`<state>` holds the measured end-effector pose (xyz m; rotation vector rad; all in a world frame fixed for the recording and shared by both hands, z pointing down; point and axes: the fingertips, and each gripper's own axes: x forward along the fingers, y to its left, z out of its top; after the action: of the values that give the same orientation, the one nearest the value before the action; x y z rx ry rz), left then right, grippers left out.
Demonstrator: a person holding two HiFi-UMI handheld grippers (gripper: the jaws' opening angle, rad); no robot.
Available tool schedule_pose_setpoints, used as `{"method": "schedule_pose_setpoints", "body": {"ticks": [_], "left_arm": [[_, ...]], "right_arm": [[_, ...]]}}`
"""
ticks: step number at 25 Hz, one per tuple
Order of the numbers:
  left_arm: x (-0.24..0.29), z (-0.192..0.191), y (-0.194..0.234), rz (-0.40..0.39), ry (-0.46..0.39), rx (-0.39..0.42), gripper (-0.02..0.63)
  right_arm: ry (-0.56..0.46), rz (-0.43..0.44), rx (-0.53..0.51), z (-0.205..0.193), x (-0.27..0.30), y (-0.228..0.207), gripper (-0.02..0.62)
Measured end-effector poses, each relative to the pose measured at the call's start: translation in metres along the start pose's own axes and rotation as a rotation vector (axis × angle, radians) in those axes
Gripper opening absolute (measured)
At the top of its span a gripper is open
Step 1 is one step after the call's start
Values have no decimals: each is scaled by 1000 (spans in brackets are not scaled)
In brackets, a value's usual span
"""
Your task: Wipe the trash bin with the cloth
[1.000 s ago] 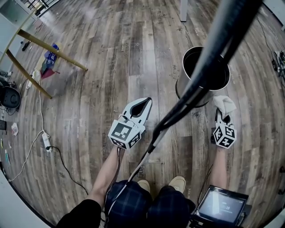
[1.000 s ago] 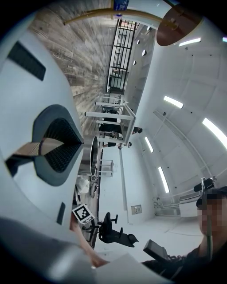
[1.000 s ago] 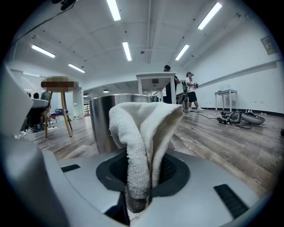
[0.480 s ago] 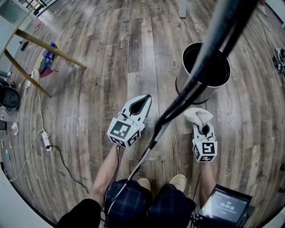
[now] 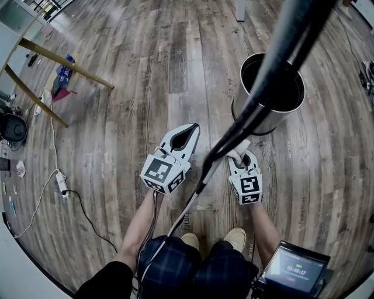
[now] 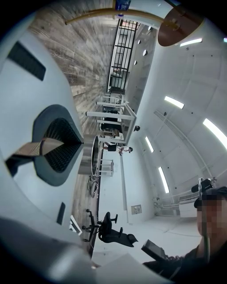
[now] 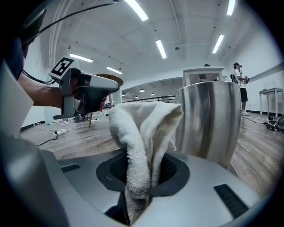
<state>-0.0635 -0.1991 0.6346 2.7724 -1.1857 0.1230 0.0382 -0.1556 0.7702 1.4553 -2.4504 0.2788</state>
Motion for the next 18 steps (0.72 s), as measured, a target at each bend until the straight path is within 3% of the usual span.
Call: {"method": "schedule_pose_setpoints", "body": {"ticks": [9, 18], "left_arm": [[-2, -4, 6, 7, 6, -13, -3], [0, -11, 10, 14, 15, -24, -3]], "right_arm": [[13, -97, 33, 9, 47, -43, 92], [99, -188, 94, -10, 75, -87, 92]]}}
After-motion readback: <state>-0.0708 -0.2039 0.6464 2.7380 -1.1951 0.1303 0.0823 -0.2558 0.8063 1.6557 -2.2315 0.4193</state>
